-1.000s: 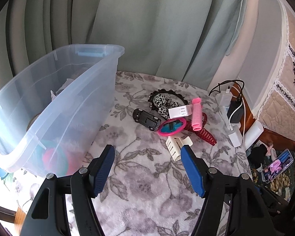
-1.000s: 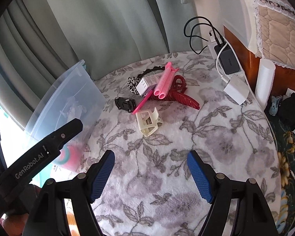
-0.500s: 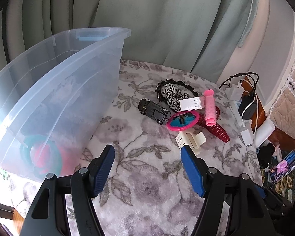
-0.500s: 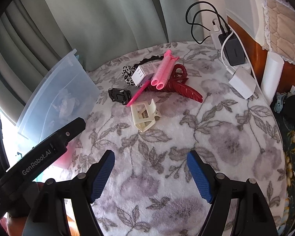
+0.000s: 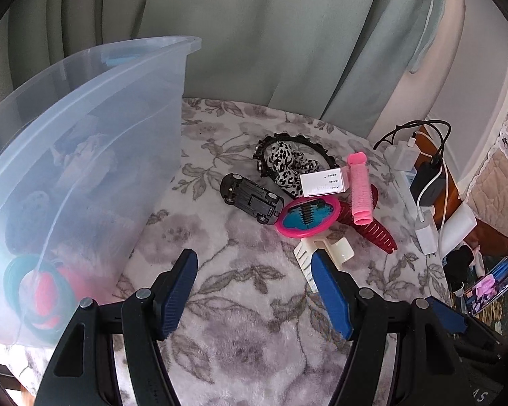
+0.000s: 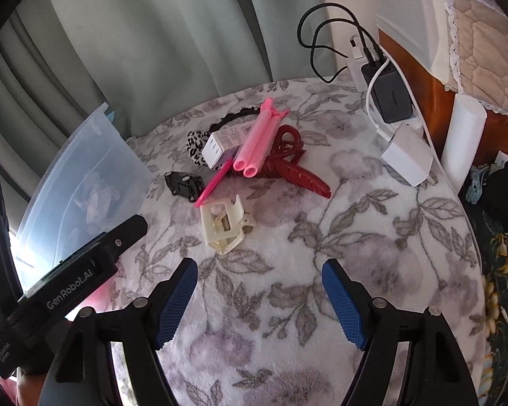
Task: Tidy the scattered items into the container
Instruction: 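Grasp the white claw clip with the left tool while the right tool grasps the red claw clip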
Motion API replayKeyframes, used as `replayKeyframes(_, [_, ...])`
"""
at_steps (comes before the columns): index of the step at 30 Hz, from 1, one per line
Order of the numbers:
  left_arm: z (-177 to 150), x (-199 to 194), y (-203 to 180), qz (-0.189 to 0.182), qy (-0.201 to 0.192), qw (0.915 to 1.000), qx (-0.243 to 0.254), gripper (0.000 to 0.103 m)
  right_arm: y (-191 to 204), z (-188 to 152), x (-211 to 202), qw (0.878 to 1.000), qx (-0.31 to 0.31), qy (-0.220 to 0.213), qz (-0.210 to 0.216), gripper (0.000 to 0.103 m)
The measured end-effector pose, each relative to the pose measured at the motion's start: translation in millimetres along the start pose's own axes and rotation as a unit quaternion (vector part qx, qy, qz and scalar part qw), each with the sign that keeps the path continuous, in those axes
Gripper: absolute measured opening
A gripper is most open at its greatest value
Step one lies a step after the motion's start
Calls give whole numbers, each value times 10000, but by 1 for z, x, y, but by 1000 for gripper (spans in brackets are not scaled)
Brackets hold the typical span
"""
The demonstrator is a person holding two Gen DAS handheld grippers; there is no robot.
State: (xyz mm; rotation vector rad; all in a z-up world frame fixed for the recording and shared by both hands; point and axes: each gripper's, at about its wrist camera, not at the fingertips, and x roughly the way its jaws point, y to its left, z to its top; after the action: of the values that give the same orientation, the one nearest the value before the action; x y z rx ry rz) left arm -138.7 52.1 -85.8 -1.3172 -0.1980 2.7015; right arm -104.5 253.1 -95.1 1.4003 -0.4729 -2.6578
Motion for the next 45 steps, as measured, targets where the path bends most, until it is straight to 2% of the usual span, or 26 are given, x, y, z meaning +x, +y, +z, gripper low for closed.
replayKeyframes(7, [4,28,-21,-221,267,9989,328,70,-9,25,11,9999,-9,-92,-129,79])
replayKeyframes(14, [1,56,-33,-394,534,9968,434,69,-30,37,34,9996,72,59,-281,79])
replayKeyframes(22, [-2,78,-52,-587,668,9935,707,69,-35,57,59,9990,-314,325,-65,79])
replayKeyframes(25, [-1,84,-58,-608,714,9926,772,69,-34,64,67,9981,-492,356,-128,79])
replayKeyframes(33, [-6,91,-71,-469,689,9917,981,70,-33,78,100,9955,-724,612,-48,79])
replayKeyframes(41, [1,95,-64,-263,529,9955,747,67,-29,89,114,9955,-763,548,109,78])
replayKeyframes(43, [1,95,-61,-250,498,9960,694,60,-29,91,117,9956,-755,524,166,73])
replayKeyframes(44, [1,95,-60,-246,483,9962,680,60,-29,90,116,9958,-729,504,227,70])
replayKeyframes(45, [0,94,-58,-251,476,9963,664,60,-28,90,115,9959,-708,488,288,63])
